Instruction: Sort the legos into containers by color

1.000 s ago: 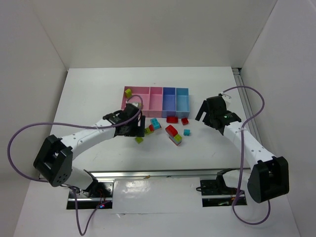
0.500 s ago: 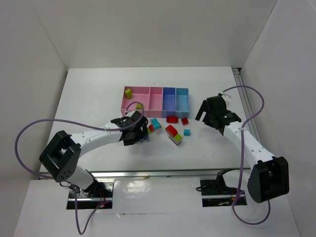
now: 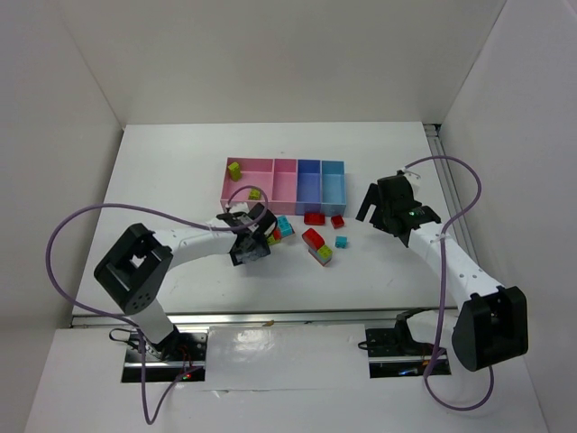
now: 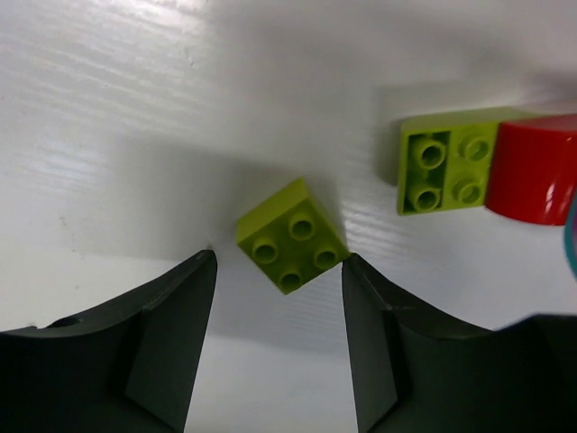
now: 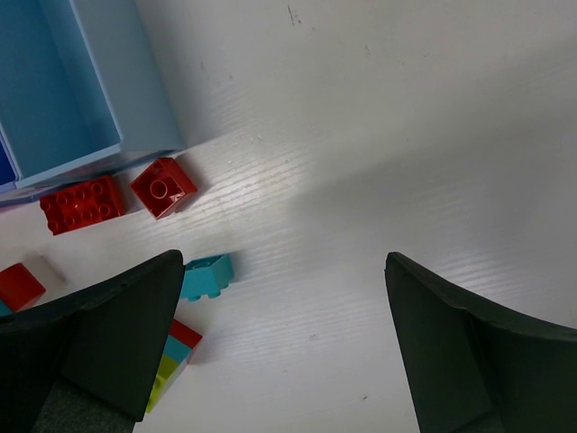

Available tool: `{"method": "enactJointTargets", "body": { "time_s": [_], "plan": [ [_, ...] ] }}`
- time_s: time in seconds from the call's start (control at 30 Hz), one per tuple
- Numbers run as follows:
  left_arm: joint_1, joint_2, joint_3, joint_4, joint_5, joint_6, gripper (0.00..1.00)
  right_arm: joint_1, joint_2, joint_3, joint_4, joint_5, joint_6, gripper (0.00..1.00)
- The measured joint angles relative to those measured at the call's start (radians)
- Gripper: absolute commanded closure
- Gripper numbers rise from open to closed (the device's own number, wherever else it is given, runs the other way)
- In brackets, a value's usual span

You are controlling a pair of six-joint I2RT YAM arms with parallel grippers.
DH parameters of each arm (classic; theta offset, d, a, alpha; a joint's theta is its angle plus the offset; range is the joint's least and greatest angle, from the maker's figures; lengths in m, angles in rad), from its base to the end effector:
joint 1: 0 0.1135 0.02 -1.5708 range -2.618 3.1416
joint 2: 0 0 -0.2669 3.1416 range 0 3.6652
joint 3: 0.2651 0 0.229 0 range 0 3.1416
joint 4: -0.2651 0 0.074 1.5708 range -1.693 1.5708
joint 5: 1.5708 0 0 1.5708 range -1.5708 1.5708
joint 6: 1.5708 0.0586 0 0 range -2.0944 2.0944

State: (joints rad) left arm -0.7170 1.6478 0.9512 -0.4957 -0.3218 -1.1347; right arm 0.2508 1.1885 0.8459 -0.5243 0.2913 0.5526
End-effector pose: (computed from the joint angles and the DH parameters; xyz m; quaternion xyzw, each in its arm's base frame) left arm 0.2356 -0.1808 0.1634 -0.2305 0.9421 -0.0538 0.2374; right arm 0.2299 0.0415 0.2442 0.1891 0.9107 0.0080 0.3672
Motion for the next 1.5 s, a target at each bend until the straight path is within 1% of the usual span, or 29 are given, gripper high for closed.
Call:
{"method": "enactJointTargets", "body": {
  "time_s": [0.2, 0.33, 0.4, 0.47, 0.53, 0.57, 0.7, 0.87, 0.9, 1.03, 1.27, 1.37, 1.5],
  "plan": [
    [0.000, 0.027, 0.027, 0.018, -0.015, 0.001, 0.33, 0.000, 0.001, 0.000, 0.000, -0.017, -0.005, 0.00],
    [0.000, 0.037, 0.038, 0.027, -0.014, 0.004, 0.19, 0.000, 0.013, 0.000, 0.000, -0.031, -0.008, 0.00],
    [0.000, 0.047, 0.052, 0.034, -0.014, 0.007, 0.19, 0.000, 0.020, 0.000, 0.000, -0.038, -0.008, 0.00],
    [0.000, 0.058, 0.064, 0.037, -0.015, 0.007, 0.26, 0.000, 0.021, 0.000, 0.000, -0.041, -0.009, 0.00],
    [0.000, 0.067, 0.073, 0.037, -0.015, 0.009, 0.30, 0.000, 0.022, 0.000, 0.000, -0.042, -0.010, 0.00],
    [0.000, 0.070, 0.076, 0.039, -0.014, 0.009, 0.35, 0.000, 0.022, 0.000, 0.000, -0.042, -0.010, 0.00],
    [0.000, 0.074, 0.080, 0.034, -0.015, 0.005, 0.47, 0.000, 0.022, 0.000, 0.000, -0.043, -0.011, 0.00],
    [0.000, 0.072, 0.080, 0.016, -0.022, 0.002, 0.56, 0.000, 0.022, 0.000, 0.000, -0.043, -0.016, 0.00],
    [0.000, 0.070, 0.082, 0.003, -0.024, 0.003, 0.60, 0.000, 0.022, 0.000, 0.000, -0.045, -0.018, 0.00],
    [0.000, 0.041, 0.082, -0.046, -0.029, 0.003, 0.59, 0.000, 0.022, 0.000, 0.000, -0.059, -0.023, 0.00],
    [0.000, -0.063, 0.100, -0.108, -0.056, 0.002, 0.59, 0.000, 0.022, 0.001, 0.000, -0.071, -0.026, 0.00],
    [0.008, -0.087, 0.145, -0.131, -0.070, 0.009, 0.59, 0.000, 0.022, 0.006, 0.000, -0.071, -0.027, 0.00],
    [0.045, -0.083, 0.253, -0.141, -0.091, 0.042, 0.59, 0.000, 0.022, 0.014, -0.002, -0.068, -0.027, 0.00]
  ]
}}
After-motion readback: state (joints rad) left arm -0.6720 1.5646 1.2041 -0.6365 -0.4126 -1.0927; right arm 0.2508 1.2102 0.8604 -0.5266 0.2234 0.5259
